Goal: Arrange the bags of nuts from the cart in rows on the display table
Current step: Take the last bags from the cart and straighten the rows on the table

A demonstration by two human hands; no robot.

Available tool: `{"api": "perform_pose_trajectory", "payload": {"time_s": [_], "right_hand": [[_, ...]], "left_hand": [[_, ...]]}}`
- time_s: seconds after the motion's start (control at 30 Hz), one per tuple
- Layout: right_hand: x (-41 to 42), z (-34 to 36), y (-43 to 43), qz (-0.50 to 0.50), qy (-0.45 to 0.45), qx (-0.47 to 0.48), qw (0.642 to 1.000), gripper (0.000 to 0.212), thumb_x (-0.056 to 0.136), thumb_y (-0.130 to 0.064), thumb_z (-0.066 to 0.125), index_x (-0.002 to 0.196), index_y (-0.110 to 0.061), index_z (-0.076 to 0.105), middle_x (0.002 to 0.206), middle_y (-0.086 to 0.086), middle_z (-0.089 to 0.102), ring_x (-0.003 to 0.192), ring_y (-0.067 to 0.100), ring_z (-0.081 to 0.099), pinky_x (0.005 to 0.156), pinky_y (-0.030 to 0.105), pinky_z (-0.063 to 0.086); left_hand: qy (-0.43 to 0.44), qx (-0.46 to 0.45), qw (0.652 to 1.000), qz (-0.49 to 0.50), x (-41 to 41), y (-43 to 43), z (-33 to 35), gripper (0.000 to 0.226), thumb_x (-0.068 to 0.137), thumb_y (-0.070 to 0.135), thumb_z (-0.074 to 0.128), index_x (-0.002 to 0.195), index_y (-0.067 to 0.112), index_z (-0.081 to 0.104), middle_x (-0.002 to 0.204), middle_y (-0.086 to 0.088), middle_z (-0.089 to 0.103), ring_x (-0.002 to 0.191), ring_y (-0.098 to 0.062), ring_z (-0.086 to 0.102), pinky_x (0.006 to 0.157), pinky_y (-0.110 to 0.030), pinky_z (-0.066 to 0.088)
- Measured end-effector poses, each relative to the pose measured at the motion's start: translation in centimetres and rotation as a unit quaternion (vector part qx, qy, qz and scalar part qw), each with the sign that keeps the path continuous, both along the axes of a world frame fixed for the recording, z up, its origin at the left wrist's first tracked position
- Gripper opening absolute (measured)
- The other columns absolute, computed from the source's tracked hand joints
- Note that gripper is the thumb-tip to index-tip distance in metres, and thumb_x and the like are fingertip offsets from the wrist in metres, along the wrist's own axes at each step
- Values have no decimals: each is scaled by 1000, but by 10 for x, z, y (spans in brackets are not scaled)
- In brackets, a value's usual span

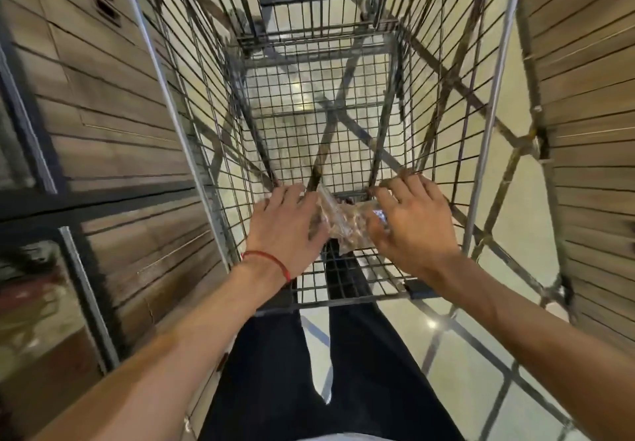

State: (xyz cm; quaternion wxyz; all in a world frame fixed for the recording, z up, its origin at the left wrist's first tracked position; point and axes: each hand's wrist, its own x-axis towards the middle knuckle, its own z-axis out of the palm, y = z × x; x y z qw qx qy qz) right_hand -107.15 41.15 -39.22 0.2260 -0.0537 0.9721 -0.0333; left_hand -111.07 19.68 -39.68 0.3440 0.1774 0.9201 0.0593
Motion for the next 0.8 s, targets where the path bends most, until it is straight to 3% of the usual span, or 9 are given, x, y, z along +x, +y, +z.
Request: {"api": "perform_pose_trajectory", "payload": {"time_s": [0.13, 0.23, 0.37, 0.57, 0.7, 0.8], "right_hand": [[6, -15, -5, -27, 11, -11, 1000, 38, 103, -40, 46, 116, -12, 67, 110, 10, 67, 107, 30, 59, 101, 49, 46], [12, -25, -3, -41, 20, -25, 999, 42, 101, -41, 41, 115, -11, 67, 110, 10, 68, 106, 31, 59, 97, 48, 47], [16, -41, 3, -59, 23, -41, 997, 46, 102, -43, 43, 123, -11, 68, 119, 11, 69, 114, 31, 60, 100, 48, 46], [20, -58, 6, -77, -22, -29, 996, 47, 104, -47, 46, 133, -15, 64, 127, 7, 67, 120, 27, 56, 105, 46, 45], [22, -61, 8, -84, -27, -34, 995, 44, 105, -47, 47, 133, -16, 64, 126, 5, 66, 119, 25, 56, 107, 46, 44], [22, -61, 8, -83, -27, -36, 996, 43, 105, -46, 49, 132, -17, 64, 124, 5, 66, 118, 26, 56, 108, 46, 43]], "left_hand": [[-126, -10, 989, 81, -2, 1, -56, 64, 90, 60, 50, 146, 30, 46, 145, -1, 53, 134, -24, 50, 113, -51, 45], [-185, -15, 970, 154, -2, 2, -96, 64, 84, 55, 59, 139, 21, 51, 139, -5, 57, 128, -27, 54, 111, -50, 47], [-172, -31, 971, 163, 7, 5, -137, 84, 80, 51, 77, 149, 20, 42, 146, -4, 53, 132, -26, 52, 108, -49, 49], [-125, -55, 980, 142, 15, 3, -163, 86, 83, 56, 75, 152, 21, 37, 147, -7, 49, 134, -30, 44, 109, -46, 41], [-156, -85, 973, 148, 6, -7, -167, 70, 74, 69, 77, 128, 28, 58, 122, -3, 56, 118, -27, 50, 97, -44, 47], [-158, -41, 970, 181, 6, -13, -166, 50, 76, 62, 80, 106, 27, 59, 112, 1, 53, 111, -22, 47, 92, -39, 48]]}}
